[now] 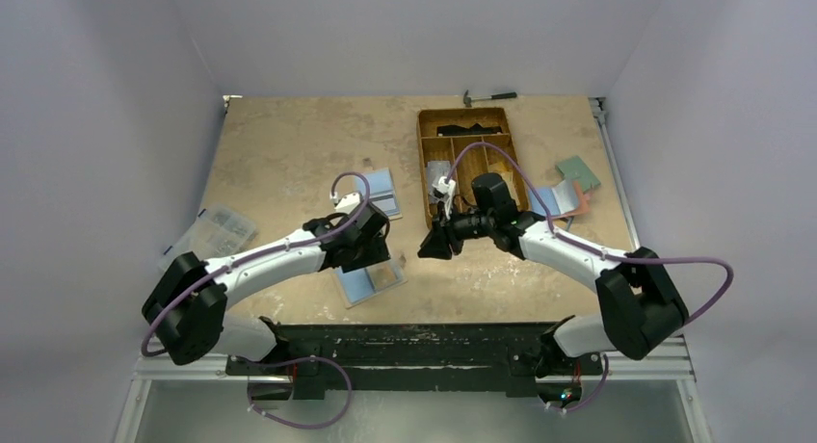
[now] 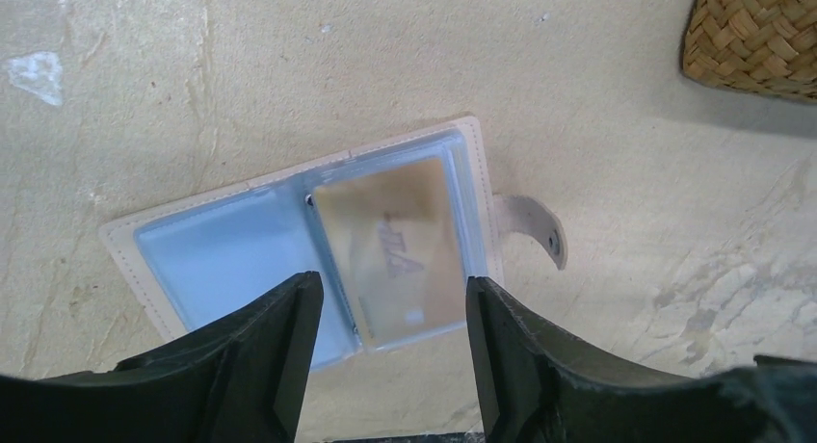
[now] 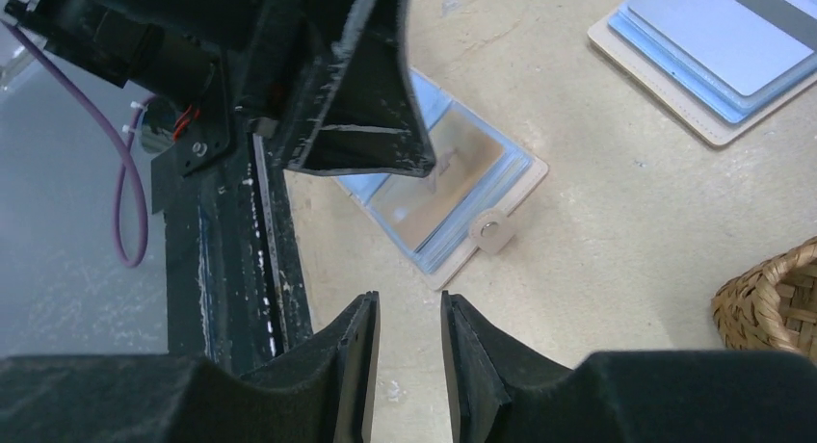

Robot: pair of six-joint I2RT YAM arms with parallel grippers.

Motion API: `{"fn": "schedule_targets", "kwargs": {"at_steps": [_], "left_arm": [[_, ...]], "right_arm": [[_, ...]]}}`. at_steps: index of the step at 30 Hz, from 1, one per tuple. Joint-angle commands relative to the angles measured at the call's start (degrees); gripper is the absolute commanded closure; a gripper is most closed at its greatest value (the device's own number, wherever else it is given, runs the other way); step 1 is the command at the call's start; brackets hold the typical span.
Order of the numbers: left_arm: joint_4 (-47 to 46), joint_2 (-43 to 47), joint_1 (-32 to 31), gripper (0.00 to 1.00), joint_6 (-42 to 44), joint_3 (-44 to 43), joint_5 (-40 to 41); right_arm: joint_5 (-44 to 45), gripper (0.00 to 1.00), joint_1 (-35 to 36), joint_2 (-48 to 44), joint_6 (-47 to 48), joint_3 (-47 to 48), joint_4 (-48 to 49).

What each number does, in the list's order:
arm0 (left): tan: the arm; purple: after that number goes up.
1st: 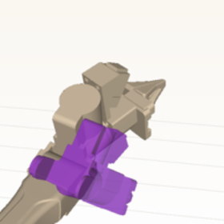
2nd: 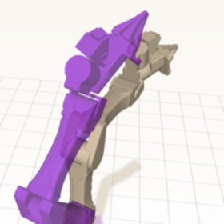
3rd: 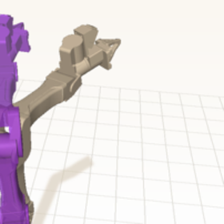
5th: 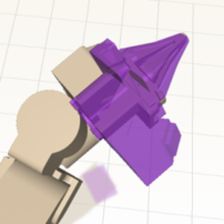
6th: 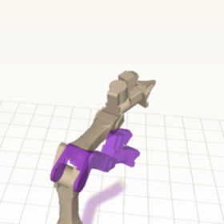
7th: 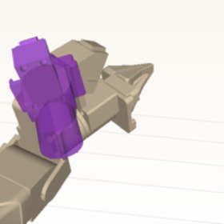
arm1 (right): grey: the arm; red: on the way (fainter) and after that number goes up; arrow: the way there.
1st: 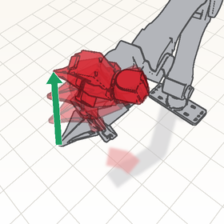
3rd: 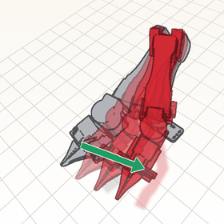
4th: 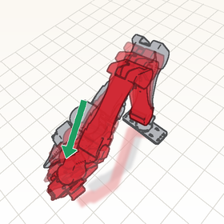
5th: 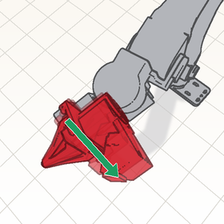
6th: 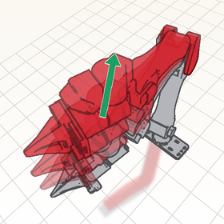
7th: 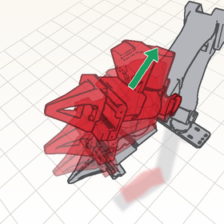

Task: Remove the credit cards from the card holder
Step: Remove the credit card from the card holder.

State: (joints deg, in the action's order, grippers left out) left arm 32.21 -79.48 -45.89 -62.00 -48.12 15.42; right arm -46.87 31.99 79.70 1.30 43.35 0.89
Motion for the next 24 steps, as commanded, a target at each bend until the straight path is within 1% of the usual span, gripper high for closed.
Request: {"fn": "schedule_targets", "kwargs": {"at_steps": [1,4,6,8,12,16,20,22,24], "left_arm": [[-0.96,4.78,-0.14,0.39,3.52,2.75,0.48],[-3.34,10.82,-0.15,0.38,5.74,7.02,0.56],[-7.69,16.03,-0.1,0.36,7.22,11.46,-1.29],[-14.26,21.97,-0.04,0.34,7.98,16.18,-3.34],[-21.26,30.96,0.04,0.32,6.91,24.14,-3.97],[-25.73,34.83,0.05,0.33,6.22,27.96,-4.71],[-28.37,36.3,0.03,0.37,4.95,30.04,-4.96],[-30.22,37.42,0.04,0.38,4.05,31.79,-4.92],[-33.22,39.29,0.01,0.4,2.52,34.33,-5.03]], "right_arm": [[2.75,0.64,0.63,0.96,-6.72,2.07,5.43],[3.47,0.64,1.11,2.23,-9.03,2.97,6.54],[4.4,0.64,1.52,2.97,-10.92,3.43,7.26],[5.5,0.65,2.0,3.65,-13.17,3.54,8.66],[6.48,0.71,4.03,5.25,-16.61,4.44,9.97],[8.32,0.79,6.62,7.41,-17.93,6.13,9.7],[10.56,0.89,9.96,10.5,-17.48,9.17,7.68],[12.23,0.92,10.67,12.81,-17.82,11.11,6.09],[13.86,0.93,11.33,15.19,-17.63,13.08,4.16]]}}
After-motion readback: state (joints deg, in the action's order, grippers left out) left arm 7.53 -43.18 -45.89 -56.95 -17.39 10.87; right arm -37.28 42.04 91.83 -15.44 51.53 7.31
